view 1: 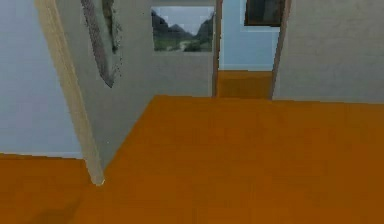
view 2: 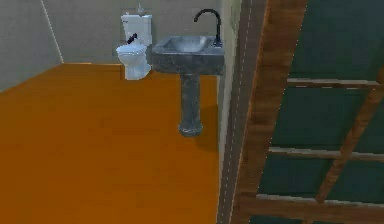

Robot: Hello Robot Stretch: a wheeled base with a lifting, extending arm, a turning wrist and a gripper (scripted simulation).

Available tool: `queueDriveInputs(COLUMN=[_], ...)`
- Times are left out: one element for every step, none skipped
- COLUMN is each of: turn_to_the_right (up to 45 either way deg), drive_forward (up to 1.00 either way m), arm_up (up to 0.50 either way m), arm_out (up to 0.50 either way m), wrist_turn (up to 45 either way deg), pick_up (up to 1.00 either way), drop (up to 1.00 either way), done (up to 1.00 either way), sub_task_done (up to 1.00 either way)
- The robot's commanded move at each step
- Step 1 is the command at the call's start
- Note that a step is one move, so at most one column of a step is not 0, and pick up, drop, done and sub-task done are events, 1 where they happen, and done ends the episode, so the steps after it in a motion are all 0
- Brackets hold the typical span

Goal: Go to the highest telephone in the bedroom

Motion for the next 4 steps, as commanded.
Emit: queueDriveInputs(turn_to_the_right=[6.0, 0.0, -33.0, 0.0], drive_forward=[0.0, 0.3, 0.0, 0.55], arm_up=[0.0, 0.0, 0.0, 0.0], arm_out=[0.0, 0.0, 0.0, 0.0], wrist_turn=[0.0, 0.0, 0.0, 0.0], pick_up=[0.0, 0.0, 0.0, 0.0], drop=[0.0, 0.0, 0.0, 0.0], done=[0.0, 0.0, 0.0, 0.0], sub_task_done=[0.0, 0.0, 0.0, 0.0])
